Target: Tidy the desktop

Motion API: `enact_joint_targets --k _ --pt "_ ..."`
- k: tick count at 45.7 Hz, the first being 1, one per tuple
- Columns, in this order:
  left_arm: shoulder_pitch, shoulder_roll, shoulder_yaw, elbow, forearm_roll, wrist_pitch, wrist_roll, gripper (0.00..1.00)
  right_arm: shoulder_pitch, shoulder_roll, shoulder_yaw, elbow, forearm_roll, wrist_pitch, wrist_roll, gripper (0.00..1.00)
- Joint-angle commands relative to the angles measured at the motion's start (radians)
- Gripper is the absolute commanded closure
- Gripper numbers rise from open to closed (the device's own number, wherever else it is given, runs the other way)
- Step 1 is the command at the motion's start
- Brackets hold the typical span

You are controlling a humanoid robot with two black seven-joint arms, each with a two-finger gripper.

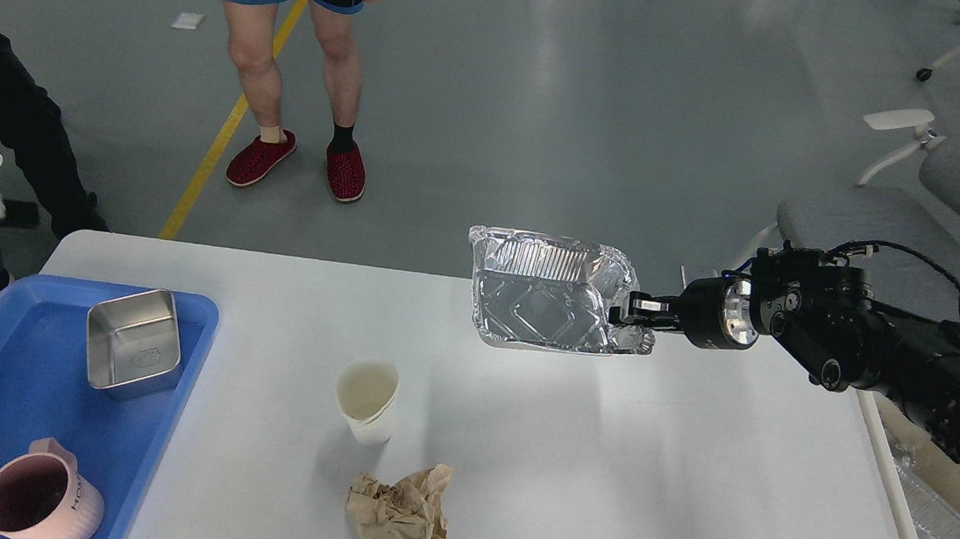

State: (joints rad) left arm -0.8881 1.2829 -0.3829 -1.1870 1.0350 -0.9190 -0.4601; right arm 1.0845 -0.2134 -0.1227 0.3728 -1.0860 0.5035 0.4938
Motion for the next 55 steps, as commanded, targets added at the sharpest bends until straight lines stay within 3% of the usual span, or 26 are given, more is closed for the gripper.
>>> enact_joint_targets --k 1,10,15,27,45,55 --pt "-0.06 -0.18 0.01 0.013 0.184 0.002 0.008 0.12 0.003 0.006 0.002 -0.008 0.001 0.0 0.0 1.0" --pt "-0.065 -0.479 0.022 0.104 0.283 0.028 0.064 0.12 0.008 0.045 0.0 -0.008 0.001 0.0 0.0 1.0" --pt "-0.066 -0.592 0.102 0.162 0.35 0.069 0.1 0.12 0.014 0.048 0.0 -0.009 0.001 0.0 0.0 1.0" --pt "-0.052 -0.769 0.208 0.309 0.355 0.175 0.101 0.12 0.025 0.051 0.0 -0.011 0.001 0.0 0.0 1.0" --pt "-0.014 -0.858 0.22 0.383 0.347 0.266 0.092 0.18 0.025 0.052 0.0 -0.009 0.001 0.0 0.0 1.0" --pt "-0.005 -0.864 0.245 0.392 0.352 0.295 0.09 0.32 0.021 0.052 0.0 -0.011 0.001 0.0 0.0 1.0"
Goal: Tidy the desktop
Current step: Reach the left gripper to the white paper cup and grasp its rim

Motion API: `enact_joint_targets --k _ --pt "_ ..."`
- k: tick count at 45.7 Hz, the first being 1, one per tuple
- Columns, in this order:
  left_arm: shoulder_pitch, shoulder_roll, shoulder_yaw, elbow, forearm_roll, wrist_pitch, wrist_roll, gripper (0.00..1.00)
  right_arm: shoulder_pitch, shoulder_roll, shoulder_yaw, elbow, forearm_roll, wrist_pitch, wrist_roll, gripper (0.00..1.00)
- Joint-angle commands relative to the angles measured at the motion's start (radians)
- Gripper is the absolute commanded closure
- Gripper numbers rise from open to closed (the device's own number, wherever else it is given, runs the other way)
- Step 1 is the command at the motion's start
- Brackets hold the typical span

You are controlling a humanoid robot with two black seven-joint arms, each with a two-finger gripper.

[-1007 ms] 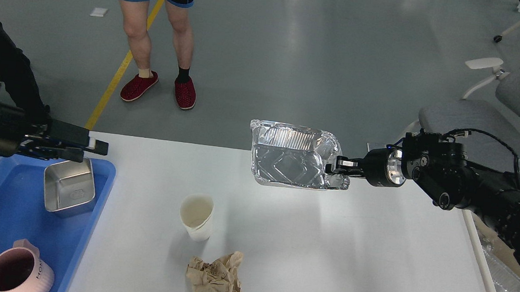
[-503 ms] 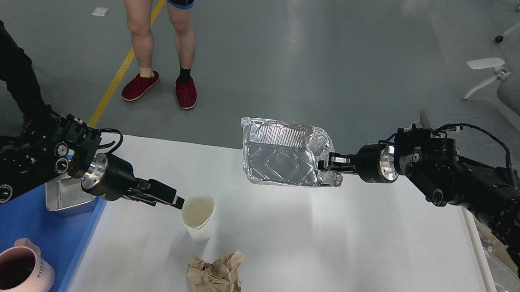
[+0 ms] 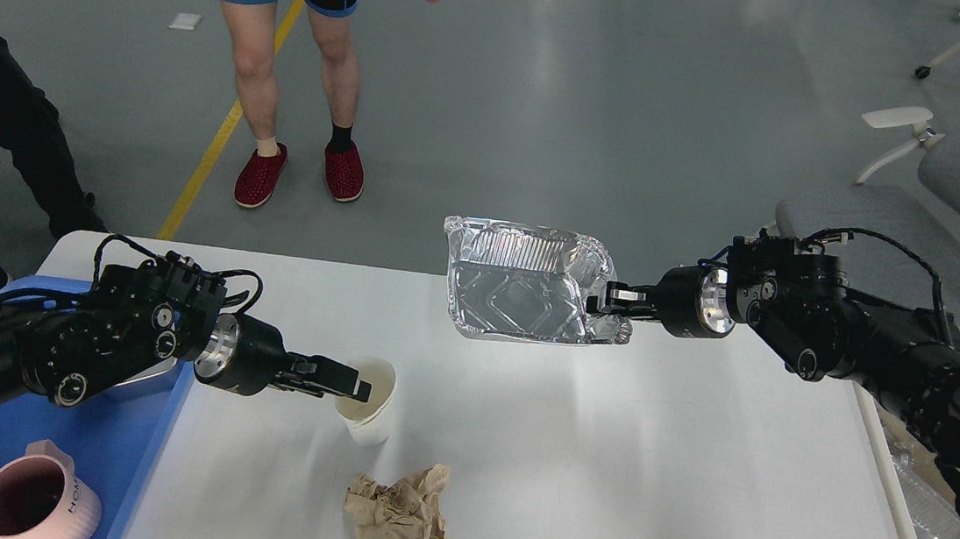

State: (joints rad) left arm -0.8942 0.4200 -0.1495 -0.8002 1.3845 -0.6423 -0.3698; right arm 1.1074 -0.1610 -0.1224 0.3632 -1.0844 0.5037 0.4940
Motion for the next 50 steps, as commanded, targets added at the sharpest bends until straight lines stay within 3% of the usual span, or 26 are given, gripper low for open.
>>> enact_joint_targets --k 1,10,23,28,50 --pt "0.001 -0.001 0.013 0.007 0.002 0.018 -0.001 0.33 -0.001 0.0 0.0 0.0 0.0 -0.001 0.0 1.0" --pt "0.003 0.0 0.025 0.01 0.007 0.023 -0.003 0.57 -0.003 0.0 0.001 0.0 0.0 0.0 0.0 1.0" --pt "0.0 -0.001 0.045 0.026 0.011 0.036 -0.004 0.78 -0.003 0.0 0.0 0.0 0.0 0.0 0.0 1.0" --pt "-0.003 -0.006 0.057 0.026 0.013 0.038 -0.004 0.99 -0.003 -0.002 0.0 0.0 0.0 0.0 0.0 1.0" --pt "-0.028 -0.015 0.093 0.027 0.013 0.052 -0.021 1.0 -0.004 -0.003 0.001 -0.001 0.0 -0.001 0.0 1.0"
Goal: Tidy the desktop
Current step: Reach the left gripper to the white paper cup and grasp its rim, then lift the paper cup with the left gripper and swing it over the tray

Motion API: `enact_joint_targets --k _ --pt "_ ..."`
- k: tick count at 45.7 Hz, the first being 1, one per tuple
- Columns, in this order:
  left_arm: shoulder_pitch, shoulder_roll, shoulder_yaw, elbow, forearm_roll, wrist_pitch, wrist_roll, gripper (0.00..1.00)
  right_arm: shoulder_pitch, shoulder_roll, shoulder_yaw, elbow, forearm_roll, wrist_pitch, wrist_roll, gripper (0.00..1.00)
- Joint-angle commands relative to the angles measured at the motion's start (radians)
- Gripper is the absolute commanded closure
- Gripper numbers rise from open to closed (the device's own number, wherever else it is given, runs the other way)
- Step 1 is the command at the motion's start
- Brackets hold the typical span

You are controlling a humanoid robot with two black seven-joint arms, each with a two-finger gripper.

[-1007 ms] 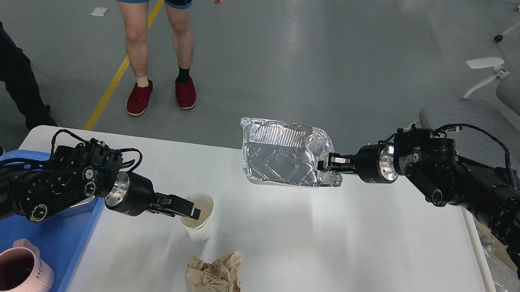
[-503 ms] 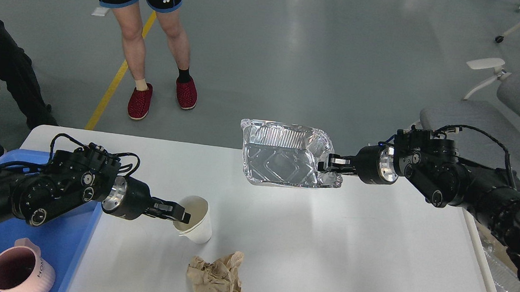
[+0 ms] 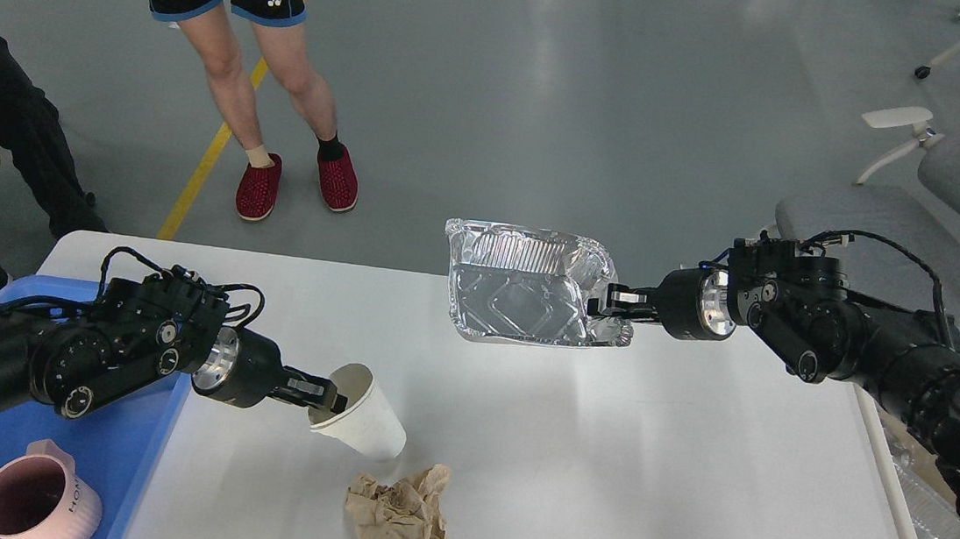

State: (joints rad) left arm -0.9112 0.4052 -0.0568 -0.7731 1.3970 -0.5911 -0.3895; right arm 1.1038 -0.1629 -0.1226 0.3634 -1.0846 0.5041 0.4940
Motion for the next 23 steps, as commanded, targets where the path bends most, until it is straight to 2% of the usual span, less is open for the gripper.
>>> enact_joint_targets --k 1,14,23 --pt "-0.014 0.001 0.0 0.0 0.002 0.001 -0.003 1.0 -0.001 -0.001 0.0 -0.001 0.0 -0.001 0.0 1.0" --pt "-0.043 0.023 0.0 0.0 0.002 -0.006 -0.006 1.0 -0.008 -0.003 0.0 -0.001 0.0 -0.001 0.002 1.0" --pt "-0.067 0.138 -0.003 -0.022 -0.001 -0.032 -0.035 1.0 -0.013 -0.004 0.0 -0.001 0.0 -0.002 0.002 1.0"
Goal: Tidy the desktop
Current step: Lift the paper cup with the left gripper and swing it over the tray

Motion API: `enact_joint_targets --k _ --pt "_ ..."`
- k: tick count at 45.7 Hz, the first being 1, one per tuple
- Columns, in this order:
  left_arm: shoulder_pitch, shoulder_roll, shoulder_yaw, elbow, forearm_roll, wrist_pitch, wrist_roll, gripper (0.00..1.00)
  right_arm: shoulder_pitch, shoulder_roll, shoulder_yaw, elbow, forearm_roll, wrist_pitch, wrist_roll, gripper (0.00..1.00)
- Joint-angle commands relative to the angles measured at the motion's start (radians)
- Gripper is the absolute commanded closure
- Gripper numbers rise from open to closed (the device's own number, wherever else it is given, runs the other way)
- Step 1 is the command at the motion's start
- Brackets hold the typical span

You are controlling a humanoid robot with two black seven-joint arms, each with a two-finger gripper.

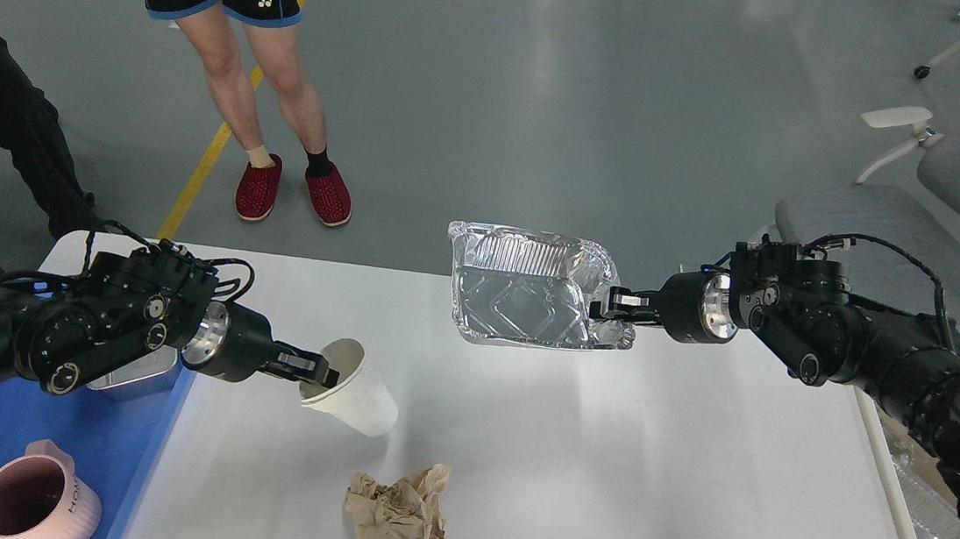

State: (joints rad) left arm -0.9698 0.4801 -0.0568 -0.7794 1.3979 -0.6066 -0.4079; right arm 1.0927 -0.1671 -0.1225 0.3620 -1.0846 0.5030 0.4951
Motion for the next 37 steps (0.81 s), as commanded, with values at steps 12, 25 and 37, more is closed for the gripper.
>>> enact_joint_targets --k 12,25,37 --pt "-0.133 0.262 -0.015 -0.103 -0.017 -0.082 -0.038 1.0 -0.004 0.003 0.001 -0.005 0.0 -0.003 0.0 1.0" --pt "-0.351 0.527 -0.009 -0.437 -0.017 -0.209 -0.026 1.0 -0.01 0.006 0.0 -0.02 0.0 -0.004 0.0 1.0" --pt "-0.489 0.745 -0.011 -0.531 0.006 -0.353 -0.034 1.0 -0.016 0.005 0.0 -0.029 0.0 -0.004 0.002 1.0"
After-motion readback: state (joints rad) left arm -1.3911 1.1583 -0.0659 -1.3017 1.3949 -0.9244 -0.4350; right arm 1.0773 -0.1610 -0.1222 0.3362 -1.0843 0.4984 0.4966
